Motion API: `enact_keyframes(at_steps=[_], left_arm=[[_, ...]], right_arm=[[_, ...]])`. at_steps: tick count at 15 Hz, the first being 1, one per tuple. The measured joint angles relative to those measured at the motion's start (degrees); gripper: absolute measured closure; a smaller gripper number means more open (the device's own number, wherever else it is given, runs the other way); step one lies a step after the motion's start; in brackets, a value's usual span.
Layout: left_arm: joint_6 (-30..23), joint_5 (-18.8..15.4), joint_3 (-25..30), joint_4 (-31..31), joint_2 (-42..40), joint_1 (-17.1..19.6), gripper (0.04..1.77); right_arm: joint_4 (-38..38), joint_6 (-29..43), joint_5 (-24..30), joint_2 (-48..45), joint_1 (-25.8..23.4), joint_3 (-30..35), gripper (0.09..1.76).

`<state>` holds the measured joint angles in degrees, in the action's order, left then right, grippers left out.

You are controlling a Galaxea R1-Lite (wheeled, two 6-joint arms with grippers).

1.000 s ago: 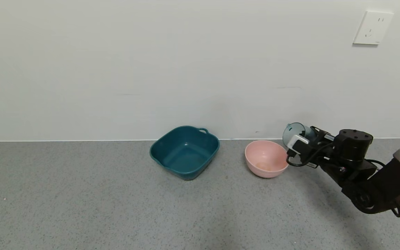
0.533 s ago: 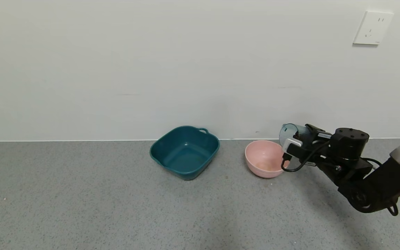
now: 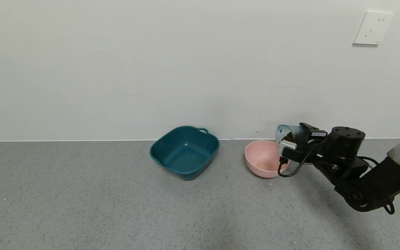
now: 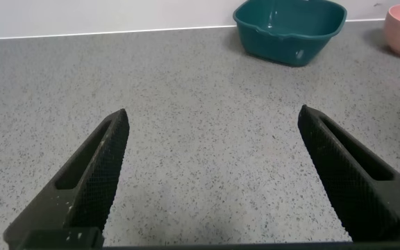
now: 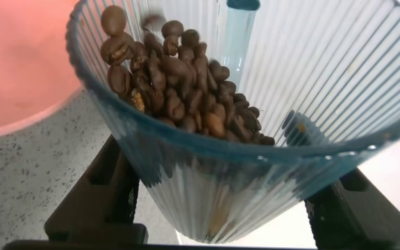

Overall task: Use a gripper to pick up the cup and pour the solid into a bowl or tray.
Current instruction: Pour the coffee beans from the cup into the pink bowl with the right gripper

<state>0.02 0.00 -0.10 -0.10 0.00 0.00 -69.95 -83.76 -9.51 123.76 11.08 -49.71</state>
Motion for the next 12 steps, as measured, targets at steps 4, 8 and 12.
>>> enact_keyframes(at_steps=[4, 8, 12], left_arm=[[0.0, 0.0, 0.0, 0.0, 0.0, 0.0, 0.06], [0.0, 0.0, 0.0, 0.0, 0.0, 0.0, 0.06], [0.0, 0.0, 0.0, 0.0, 0.0, 0.0, 0.06]], right_arm=[[1.4, -3.9, 0.0, 0.0, 0.3, -1.0, 0.5], [1.6, -5.9, -0.1, 0.2, 0.8, -2.0, 0.5], [1.4, -9.4, -0.1, 0.2, 1.0, -2.0, 0.5]])
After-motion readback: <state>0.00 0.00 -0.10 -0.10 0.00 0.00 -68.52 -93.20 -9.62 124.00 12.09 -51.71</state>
